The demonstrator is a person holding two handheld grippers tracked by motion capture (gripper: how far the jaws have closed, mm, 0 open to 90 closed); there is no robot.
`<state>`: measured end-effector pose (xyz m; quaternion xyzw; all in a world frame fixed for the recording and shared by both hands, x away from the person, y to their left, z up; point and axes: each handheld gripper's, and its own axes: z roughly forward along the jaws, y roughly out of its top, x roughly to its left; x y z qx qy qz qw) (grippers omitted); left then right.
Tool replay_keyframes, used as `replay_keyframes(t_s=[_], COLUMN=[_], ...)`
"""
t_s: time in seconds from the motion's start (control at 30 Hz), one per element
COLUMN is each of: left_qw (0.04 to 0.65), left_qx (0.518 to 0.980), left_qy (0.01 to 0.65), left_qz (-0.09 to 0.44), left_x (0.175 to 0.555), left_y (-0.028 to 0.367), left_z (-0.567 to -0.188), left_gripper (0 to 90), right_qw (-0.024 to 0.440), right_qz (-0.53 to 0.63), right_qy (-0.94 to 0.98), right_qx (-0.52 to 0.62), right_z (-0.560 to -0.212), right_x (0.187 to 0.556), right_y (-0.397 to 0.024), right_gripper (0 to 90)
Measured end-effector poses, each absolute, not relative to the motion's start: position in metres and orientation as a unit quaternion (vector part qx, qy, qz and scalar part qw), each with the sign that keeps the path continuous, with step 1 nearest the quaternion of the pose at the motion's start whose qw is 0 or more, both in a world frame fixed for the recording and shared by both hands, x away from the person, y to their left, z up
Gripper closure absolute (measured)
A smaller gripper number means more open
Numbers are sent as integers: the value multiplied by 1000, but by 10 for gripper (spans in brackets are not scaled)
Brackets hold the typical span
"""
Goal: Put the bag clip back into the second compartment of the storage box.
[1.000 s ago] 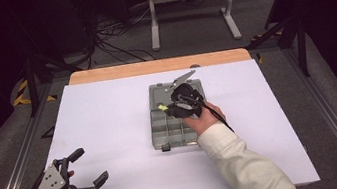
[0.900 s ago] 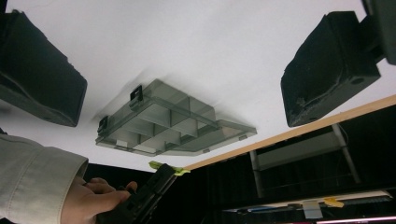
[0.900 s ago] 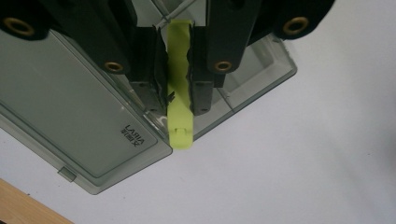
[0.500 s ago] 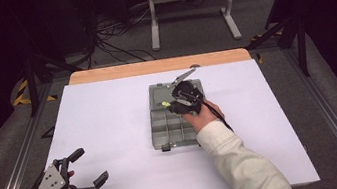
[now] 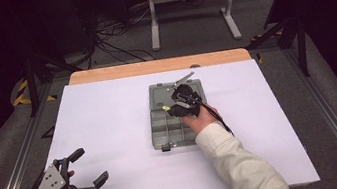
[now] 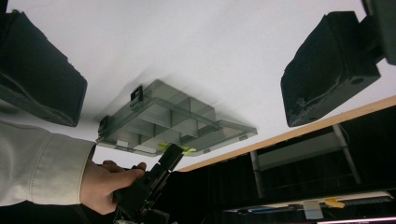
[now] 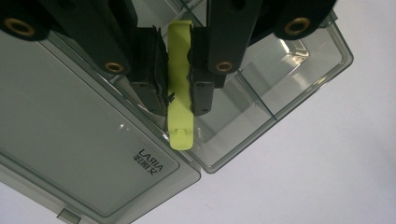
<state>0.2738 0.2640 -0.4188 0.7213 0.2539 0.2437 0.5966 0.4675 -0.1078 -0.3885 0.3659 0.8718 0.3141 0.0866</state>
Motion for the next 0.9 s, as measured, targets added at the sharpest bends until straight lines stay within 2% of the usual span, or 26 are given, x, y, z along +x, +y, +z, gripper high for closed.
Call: replay_keyframes(t_s=[0.9], left_qw=[598], left_qx=[720], left_qy=[254], left_qz=[244], left_x=[274], left_y=[264], left_z=[-419], left_gripper=[9], right_qw=[71], right_qz=[303], right_qy=[870], right_qx=[382], right_z=[-403], right_x=[472], right_y=[-107], right_gripper=[774])
